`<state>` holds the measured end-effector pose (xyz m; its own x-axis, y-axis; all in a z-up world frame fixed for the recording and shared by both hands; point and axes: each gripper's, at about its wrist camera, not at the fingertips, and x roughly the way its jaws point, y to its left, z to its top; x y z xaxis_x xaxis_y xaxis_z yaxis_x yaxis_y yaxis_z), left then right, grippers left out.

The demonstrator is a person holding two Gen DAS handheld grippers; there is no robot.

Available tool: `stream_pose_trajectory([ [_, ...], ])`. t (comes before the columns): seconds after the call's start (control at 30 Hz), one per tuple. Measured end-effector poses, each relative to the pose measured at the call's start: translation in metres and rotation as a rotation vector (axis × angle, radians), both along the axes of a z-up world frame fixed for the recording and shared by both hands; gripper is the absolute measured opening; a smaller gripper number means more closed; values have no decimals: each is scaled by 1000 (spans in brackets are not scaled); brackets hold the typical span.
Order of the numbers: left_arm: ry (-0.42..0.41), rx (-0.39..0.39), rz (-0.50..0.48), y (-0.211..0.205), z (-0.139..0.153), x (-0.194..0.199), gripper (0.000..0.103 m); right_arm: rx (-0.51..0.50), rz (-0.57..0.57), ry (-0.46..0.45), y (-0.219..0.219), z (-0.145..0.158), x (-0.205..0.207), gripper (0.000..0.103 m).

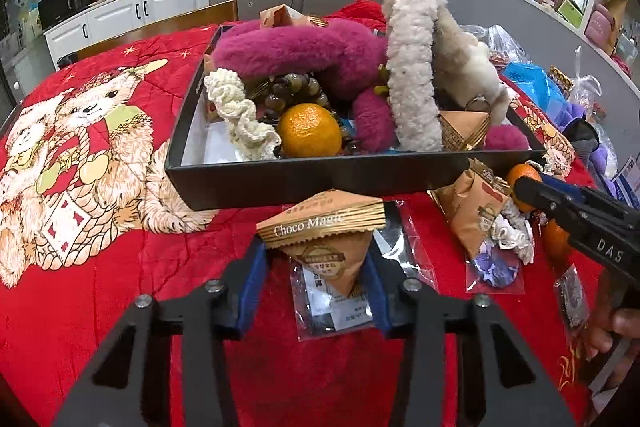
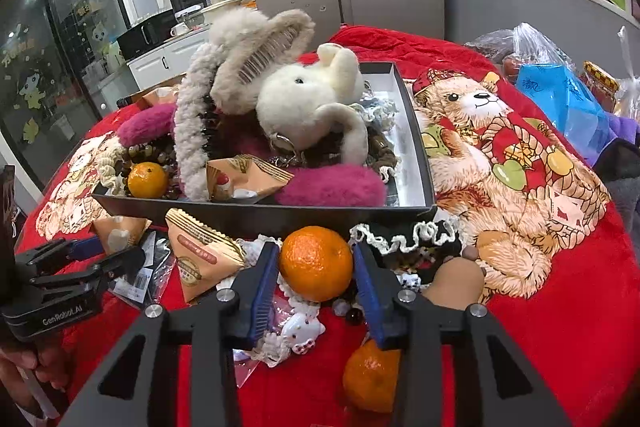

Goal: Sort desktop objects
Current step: 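Grasp a gold Choco Magic packet with the left tool while the right tool grasps a mandarin orange, then carry the Choco Magic packet and orange over the black box with both tools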

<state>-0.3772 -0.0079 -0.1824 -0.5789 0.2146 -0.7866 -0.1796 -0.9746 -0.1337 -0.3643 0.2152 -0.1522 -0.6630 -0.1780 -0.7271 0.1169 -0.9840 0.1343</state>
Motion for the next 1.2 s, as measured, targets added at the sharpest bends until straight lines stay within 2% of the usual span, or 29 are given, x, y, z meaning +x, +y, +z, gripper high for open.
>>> stream_pose_trajectory([
  [0.07,-1,9,2,-2,1,1,29,19,6,5,-4,1,3,39],
  [0.17,3,13,5,-6,3,3,27,14,21,11,-7,4,7,39],
  [0.3,15,21,8,-6,7,10,26,22,42,44,-12,14,16,39],
  [0.5,51,18,12,-8,20,20,26,-30,72,67,-14,24,25,39],
  [0.8,114,21,17,-5,46,43,26,-55,91,128,-20,43,43,39],
  [0.97,121,51,24,-3,57,57,26,-62,97,145,-27,52,53,39],
  [1.2,149,37,45,-7,73,83,26,-81,114,158,-39,62,72,39],
])
